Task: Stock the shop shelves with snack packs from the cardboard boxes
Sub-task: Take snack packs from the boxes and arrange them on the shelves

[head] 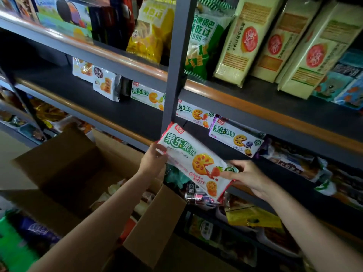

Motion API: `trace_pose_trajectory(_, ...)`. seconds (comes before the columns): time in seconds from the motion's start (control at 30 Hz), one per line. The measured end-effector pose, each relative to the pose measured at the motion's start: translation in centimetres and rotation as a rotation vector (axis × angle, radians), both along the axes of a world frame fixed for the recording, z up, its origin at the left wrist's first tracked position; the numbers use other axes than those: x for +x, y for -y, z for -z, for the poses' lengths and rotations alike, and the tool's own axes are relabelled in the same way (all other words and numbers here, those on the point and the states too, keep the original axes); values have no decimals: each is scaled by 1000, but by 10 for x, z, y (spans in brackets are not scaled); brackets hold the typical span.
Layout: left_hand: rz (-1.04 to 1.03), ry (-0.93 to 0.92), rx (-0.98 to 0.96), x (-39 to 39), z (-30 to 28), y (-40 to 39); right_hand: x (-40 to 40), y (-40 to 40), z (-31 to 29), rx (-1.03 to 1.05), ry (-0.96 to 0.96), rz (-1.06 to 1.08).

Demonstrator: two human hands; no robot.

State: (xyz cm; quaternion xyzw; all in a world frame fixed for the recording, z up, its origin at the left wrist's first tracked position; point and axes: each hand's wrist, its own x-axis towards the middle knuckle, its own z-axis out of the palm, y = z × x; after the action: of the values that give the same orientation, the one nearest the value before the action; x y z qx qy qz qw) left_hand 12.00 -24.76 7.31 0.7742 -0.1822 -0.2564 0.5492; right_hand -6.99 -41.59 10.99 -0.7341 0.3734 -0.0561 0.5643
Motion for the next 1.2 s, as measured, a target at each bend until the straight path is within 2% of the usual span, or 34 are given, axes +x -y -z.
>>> trace_pose_trajectory(0.1, -134, 23, -41, 2, 1, -8, 13, -2, 2, -109, 38, -54)
trace_pose_trajectory(0.3, -134, 62, -62, 13, 3, -63, 53, -41, 10, -310, 73, -114)
trace_pose_trajectory(0.5, -98, 210, 116, 59, 20, -123, 120, -106, 19, -420, 119, -75)
trace_pose_trajectory(0.7, -123, 214, 93, 107, 23, -130, 189, -125, 34, -277, 119, -15)
trace_pose_trajectory(0.9, -86, 251, 102, 162, 27, -121, 251, -108, 40, -277, 83, -41)
trace_pose_trajectory(1.2, -150, 135, 68, 213, 45, -117, 301, -110, 53, -360, 55, -47)
